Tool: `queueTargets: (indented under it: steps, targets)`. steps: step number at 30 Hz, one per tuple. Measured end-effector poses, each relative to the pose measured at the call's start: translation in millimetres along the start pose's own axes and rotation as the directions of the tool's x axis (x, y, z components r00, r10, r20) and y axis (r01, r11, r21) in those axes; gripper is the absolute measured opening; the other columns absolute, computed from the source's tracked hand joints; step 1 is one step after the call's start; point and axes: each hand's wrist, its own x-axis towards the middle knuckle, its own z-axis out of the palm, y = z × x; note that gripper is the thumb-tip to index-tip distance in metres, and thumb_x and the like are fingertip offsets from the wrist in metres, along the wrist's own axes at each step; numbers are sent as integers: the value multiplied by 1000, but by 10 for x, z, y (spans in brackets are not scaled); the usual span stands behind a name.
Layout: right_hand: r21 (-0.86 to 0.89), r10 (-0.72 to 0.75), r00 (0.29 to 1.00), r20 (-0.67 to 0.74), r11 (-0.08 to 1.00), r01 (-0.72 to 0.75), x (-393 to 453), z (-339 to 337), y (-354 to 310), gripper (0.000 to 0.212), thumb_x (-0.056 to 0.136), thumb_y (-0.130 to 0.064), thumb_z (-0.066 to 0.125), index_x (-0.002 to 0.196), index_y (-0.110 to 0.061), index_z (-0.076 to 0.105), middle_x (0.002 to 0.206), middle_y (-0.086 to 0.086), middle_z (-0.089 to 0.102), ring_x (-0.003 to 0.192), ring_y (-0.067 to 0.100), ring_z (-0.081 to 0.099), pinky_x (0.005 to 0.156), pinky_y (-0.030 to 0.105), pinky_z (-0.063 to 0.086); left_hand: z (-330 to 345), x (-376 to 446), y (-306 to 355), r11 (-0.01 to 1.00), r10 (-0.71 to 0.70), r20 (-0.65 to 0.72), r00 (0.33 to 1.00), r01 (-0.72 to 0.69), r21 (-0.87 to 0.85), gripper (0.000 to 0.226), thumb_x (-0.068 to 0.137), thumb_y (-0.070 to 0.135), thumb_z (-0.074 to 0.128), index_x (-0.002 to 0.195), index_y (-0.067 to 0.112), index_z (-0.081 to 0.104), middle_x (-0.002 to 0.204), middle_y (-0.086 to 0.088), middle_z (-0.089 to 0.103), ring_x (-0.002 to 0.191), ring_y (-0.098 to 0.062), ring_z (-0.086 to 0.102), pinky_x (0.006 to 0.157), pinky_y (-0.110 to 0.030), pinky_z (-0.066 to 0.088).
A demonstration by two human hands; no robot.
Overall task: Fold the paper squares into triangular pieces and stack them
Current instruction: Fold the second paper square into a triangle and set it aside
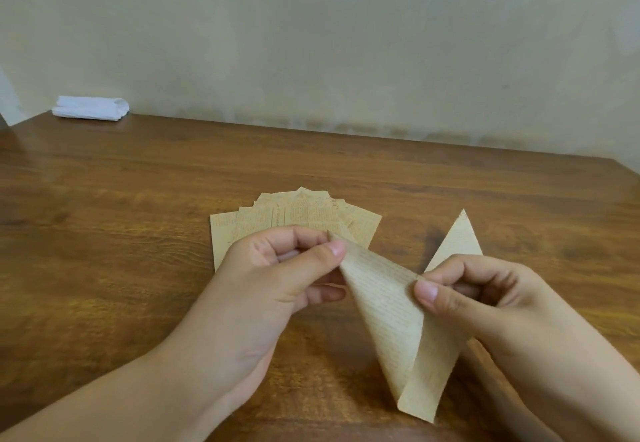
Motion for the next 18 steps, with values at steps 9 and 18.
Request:
queueTargets:
  steps: [9, 18]
  targets:
    - [-11, 24, 999, 47, 1000, -23, 19, -11, 14, 41, 44, -44, 76, 64, -8, 72, 66, 8, 69, 59, 10, 63, 53, 12, 46, -4, -9, 21, 1000, 16, 26, 1000, -16, -5, 13, 61, 20, 66, 66, 10, 72, 78, -14, 71, 69, -18, 66, 60, -23, 54]
    - [-41, 17, 1000, -15, 999, -18, 6, 21, -16, 31, 60, -35, 88, 62, -8, 72, 62, 8, 66, 56, 8, 59, 51, 11, 43, -29, 24, 29, 1000, 1, -45, 999, -1, -9, 11, 59, 10, 68, 68, 6, 67, 73, -14, 69, 65, -18, 67, 58, -24, 55]
